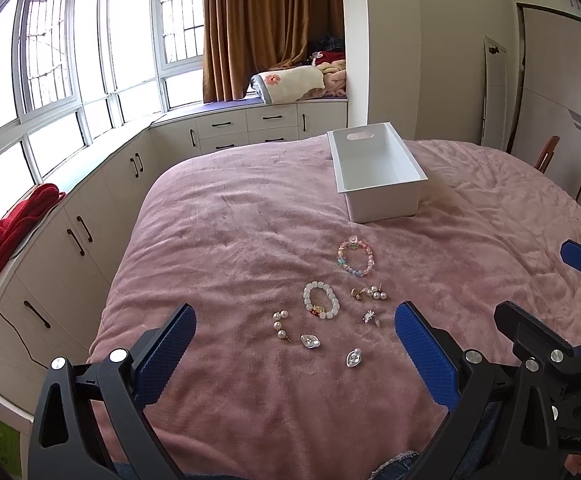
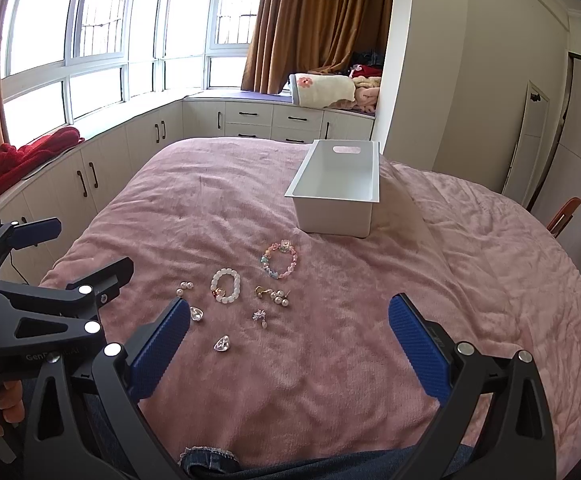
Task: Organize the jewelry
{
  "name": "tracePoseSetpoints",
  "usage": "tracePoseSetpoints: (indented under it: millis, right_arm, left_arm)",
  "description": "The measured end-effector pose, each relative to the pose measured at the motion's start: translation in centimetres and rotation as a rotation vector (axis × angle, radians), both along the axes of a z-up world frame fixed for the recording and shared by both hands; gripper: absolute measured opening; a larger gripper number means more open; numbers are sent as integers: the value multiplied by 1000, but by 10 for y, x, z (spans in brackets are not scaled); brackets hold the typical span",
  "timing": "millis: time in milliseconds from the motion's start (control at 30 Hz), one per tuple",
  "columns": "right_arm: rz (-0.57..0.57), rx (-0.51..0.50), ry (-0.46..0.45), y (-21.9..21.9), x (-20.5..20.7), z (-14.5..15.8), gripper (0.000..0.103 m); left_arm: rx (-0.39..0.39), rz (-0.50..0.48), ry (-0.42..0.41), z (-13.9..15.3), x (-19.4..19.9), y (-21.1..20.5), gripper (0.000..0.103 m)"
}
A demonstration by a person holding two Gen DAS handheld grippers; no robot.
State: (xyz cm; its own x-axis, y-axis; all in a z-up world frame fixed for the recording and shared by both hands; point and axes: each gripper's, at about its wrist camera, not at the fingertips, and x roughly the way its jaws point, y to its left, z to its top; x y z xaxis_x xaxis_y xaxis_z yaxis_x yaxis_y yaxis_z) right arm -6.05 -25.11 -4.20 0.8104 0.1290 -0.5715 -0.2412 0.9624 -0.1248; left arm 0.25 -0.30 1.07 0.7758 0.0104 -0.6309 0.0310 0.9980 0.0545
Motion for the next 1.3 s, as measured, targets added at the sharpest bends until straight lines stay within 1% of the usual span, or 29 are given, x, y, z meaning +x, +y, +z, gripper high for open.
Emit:
tracePoseSetpoints:
  millis: [333,1300]
  right_arm:
    - [-1,-6,-8,2,4,4,98]
    - [3,-4,-5,0,6,3,98]
  left_arm:
    - [-7,2,-2,-2,0,-1,101]
    - [-6,3,0,-3,1,-1,101]
